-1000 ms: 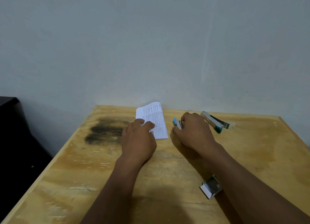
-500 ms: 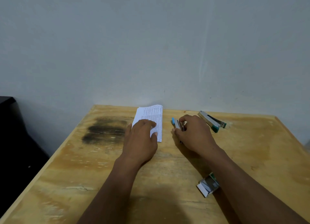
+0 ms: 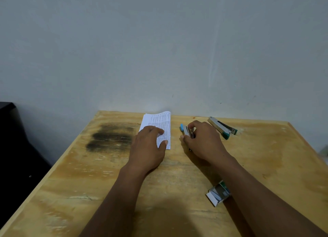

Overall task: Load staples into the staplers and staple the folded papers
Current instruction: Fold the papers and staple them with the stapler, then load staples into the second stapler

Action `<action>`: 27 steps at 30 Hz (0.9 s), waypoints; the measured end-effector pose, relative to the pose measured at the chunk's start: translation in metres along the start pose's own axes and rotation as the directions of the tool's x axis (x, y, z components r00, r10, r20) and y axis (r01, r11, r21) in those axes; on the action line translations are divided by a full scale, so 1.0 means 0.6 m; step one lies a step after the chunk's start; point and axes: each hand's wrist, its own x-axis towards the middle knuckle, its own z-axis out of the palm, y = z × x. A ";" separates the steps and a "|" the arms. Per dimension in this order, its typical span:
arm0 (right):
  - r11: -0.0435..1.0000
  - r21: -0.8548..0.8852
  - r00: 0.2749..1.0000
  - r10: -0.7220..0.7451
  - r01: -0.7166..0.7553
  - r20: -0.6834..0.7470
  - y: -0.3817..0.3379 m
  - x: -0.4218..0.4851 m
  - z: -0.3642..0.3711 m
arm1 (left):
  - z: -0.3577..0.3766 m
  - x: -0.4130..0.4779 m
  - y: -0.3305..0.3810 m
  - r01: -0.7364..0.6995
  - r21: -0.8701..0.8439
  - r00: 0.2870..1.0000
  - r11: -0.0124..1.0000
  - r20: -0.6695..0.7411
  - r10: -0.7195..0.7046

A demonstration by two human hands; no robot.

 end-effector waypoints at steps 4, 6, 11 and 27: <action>0.999 0.048 0.998 -0.005 0.003 0.057 0.002 -0.003 -0.006 | 0.002 -0.001 -0.001 0.006 -0.005 1.000 1.000 -0.009 -0.006; 0.989 0.147 0.996 0.002 -0.015 0.084 0.007 -0.011 -0.020 | 0.001 -0.004 0.002 0.009 0.020 1.000 1.000 -0.024 -0.008; 0.996 0.071 0.965 -0.027 0.047 -0.260 0.061 -0.025 -0.080 | -0.003 -0.009 0.010 -0.004 0.027 0.997 1.000 -0.078 0.006; 0.899 0.437 0.974 0.122 -0.027 -0.189 0.115 -0.031 -0.108 | 0.010 -0.025 0.071 -0.196 -0.209 0.974 0.958 -0.156 0.165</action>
